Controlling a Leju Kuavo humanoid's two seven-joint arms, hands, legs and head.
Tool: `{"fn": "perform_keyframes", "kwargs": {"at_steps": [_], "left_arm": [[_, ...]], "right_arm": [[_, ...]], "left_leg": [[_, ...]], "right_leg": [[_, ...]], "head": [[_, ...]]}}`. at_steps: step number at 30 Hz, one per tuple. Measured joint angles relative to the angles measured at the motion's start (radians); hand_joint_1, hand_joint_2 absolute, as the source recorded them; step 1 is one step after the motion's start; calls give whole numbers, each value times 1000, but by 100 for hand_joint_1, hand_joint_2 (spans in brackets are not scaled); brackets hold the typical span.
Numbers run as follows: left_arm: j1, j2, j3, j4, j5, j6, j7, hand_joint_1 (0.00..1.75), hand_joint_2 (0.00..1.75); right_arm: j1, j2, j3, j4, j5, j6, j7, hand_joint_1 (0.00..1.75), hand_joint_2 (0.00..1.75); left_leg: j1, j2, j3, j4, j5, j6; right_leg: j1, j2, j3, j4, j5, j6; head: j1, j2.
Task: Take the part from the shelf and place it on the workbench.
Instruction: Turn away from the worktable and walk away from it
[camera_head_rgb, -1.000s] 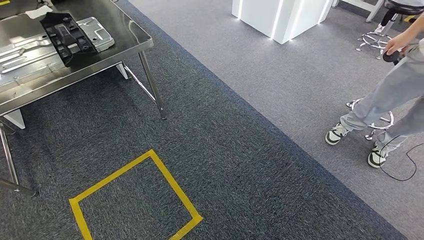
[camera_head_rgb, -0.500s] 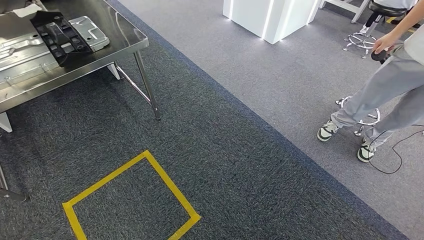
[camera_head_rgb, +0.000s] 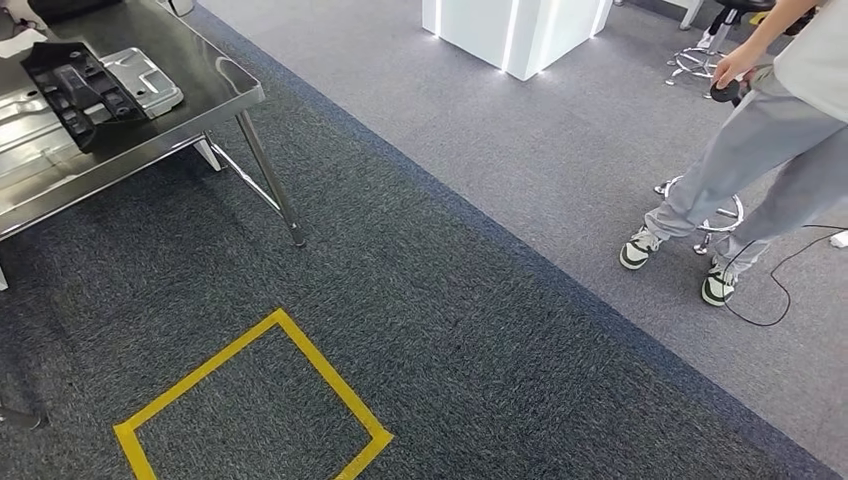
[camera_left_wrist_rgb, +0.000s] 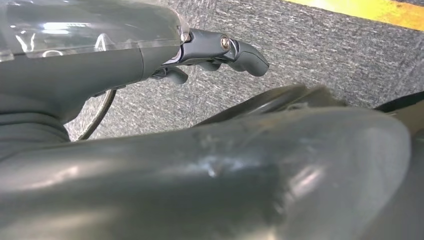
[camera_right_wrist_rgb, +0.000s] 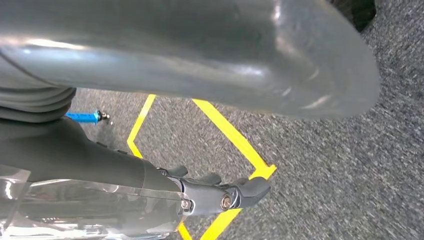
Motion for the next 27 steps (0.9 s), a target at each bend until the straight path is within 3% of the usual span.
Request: {"fn": "perform_keyframes", "kwargs": {"at_steps": [2,3,7,9,11,12,13,14,16,18,21,23,25,27], "left_arm": [[-1,0,0,0,0,-1,-1,0,0],[-2,0,0,0,0,-1,-2,0,0],[-3,0,0,0,0,-2,-3,0,0],[-3,0,0,0,0,-2,-3,0,0],[-2,0,0,0,0,-2,-3,0,0],[-1,0,0,0,0,-2,-3,0,0],[-1,0,0,0,0,-1,-3,0,0],[-1,0,0,0,0,-1,-3,0,0],[-2,0,0,0,0,-1,-3,0,0],[-2,0,0,0,3,1,-3,0,0],[-4,0,5,0,27,4,-3,0,0],[-5,0,12,0,39,7,-4,0,0],[-5,0,17,0,41,8,-4,0,0],[-4,0,21,0,41,8,-4,0,0]], "right_arm": [[-1,2,0,0,1,0,0,0,0],[-1,2,0,0,1,0,0,0,0],[1,2,0,1,3,0,-1,0,0],[0,1,0,1,4,1,-1,0,0],[0,1,0,1,5,1,-1,0,0],[0,1,0,1,5,1,-1,0,0],[0,1,0,1,6,2,-1,0,0],[1,1,0,1,7,2,-1,0,0],[1,0,0,1,9,4,-2,0,0],[-1,-1,0,1,13,5,-2,0,0],[-2,0,0,1,14,5,-2,0,0],[-2,1,-1,1,14,4,-2,0,0],[-2,3,-2,1,14,2,-2,0,0],[-1,3,-3,1,15,0,-2,0,0]], "left_leg": [[-2,-13,58,-130,54,11],[-4,-19,73,-167,63,15],[-5,-14,81,-196,73,33],[-1,-5,86,-206,81,45],[-2,2,83,-206,82,48],[-3,6,82,-205,82,48],[-3,9,82,-205,81,47],[-3,11,83,-204,80,45],[-2,15,87,-202,75,39],[-5,19,89,-198,69,28],[-6,24,91,-196,64,11],[-2,17,81,-167,40,0],[1,6,36,-63,-23,-7],[1,3,-26,70,-79,-10]], "right_leg": [[2,9,1,3,-2,4],[3,12,0,4,-2,9],[-2,15,-6,13,-8,32],[-3,4,-38,83,-54,41],[-7,-6,-102,215,-120,49],[-10,-7,-128,268,-137,52],[-13,-9,-140,289,-135,55],[-15,-12,-130,268,-112,57],[-19,-26,-62,130,-40,57],[-15,-36,-10,21,-3,49],[-10,-28,-5,3,-1,30],[-12,-24,-4,-1,2,16],[-12,-21,-5,-4,5,6],[-9,-15,-8,-3,5,3]], "head": [[0,0],[1,0],[1,0],[3,0],[4,0],[4,0],[4,0],[4,0],[5,0],[4,0],[3,0],[3,0],[2,0],[2,0]]}}
